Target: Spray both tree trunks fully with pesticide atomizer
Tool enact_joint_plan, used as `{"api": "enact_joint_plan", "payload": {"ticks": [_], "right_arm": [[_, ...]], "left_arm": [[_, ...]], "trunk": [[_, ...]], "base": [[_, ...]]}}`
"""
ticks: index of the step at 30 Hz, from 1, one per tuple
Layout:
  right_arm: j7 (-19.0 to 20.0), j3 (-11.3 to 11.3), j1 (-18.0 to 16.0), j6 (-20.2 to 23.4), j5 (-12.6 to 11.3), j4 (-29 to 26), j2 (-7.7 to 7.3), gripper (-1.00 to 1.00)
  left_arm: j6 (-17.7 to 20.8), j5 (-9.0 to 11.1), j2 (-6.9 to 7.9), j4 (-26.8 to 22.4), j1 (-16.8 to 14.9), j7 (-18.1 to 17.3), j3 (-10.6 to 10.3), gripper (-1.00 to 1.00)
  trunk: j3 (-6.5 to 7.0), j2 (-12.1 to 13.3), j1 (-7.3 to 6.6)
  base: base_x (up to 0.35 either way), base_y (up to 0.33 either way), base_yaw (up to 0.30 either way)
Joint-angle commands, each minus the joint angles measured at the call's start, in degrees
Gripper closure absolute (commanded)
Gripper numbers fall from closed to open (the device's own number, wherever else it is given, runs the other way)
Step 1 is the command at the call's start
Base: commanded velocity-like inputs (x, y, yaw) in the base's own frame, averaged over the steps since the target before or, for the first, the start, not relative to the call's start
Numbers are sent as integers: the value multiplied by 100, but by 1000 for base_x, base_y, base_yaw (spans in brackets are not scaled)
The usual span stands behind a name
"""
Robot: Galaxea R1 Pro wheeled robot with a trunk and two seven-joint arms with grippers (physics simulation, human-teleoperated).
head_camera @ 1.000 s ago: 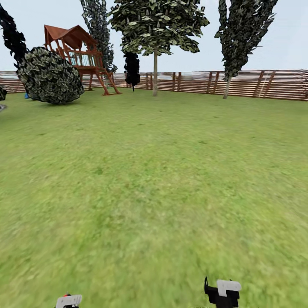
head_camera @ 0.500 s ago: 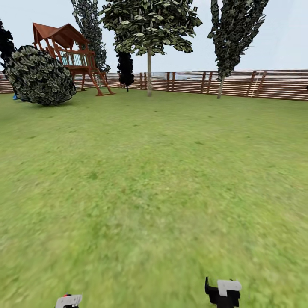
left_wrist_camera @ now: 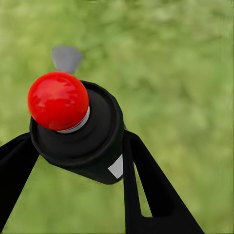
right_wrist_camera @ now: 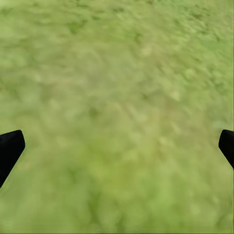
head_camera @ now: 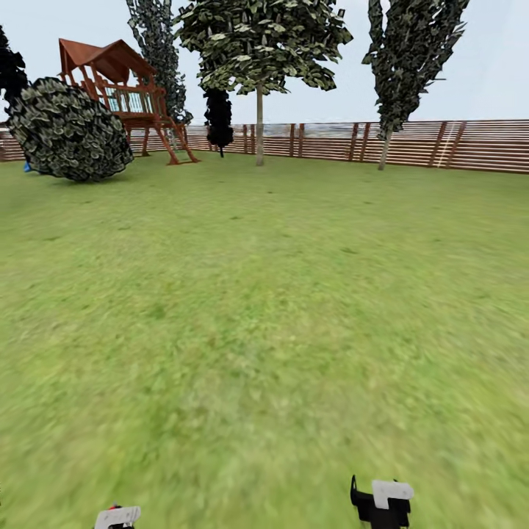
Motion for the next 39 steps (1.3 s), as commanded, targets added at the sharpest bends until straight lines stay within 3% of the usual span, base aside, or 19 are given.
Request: {"api": "enact_joint_plan", "payload": {"ticks": [1, 10, 13, 15, 39], "right_arm": [[-29, -40, -2, -10, 60, 3, 2, -100], [-29, -40, -2, -10, 60, 3, 2, -100], [-29, -40, -2, -10, 60, 3, 2, -100], [-29, -40, -2, -10, 60, 3, 2, -100], [-30, -40, -2, -10, 60, 3, 2, -100]], "left_arm": [[-11, 19, 2, 7, -5, -61, 48, 100], [-78, 37, 11, -67, 128, -61, 57, 100], [-586, 35, 13, -103, 247, -68, 52, 100], [-692, 36, 5, -106, 282, -69, 51, 100], [-717, 36, -6, -107, 299, -43, 59, 100]], "trunk": [[-5, -2, 3], [-5, -2, 3], [-5, -2, 3], [-5, -2, 3], [-5, -2, 3]], "base": [[338, 0, 236], [338, 0, 91], [338, 0, 1], [338, 0, 0], [338, 0, 0]]}}
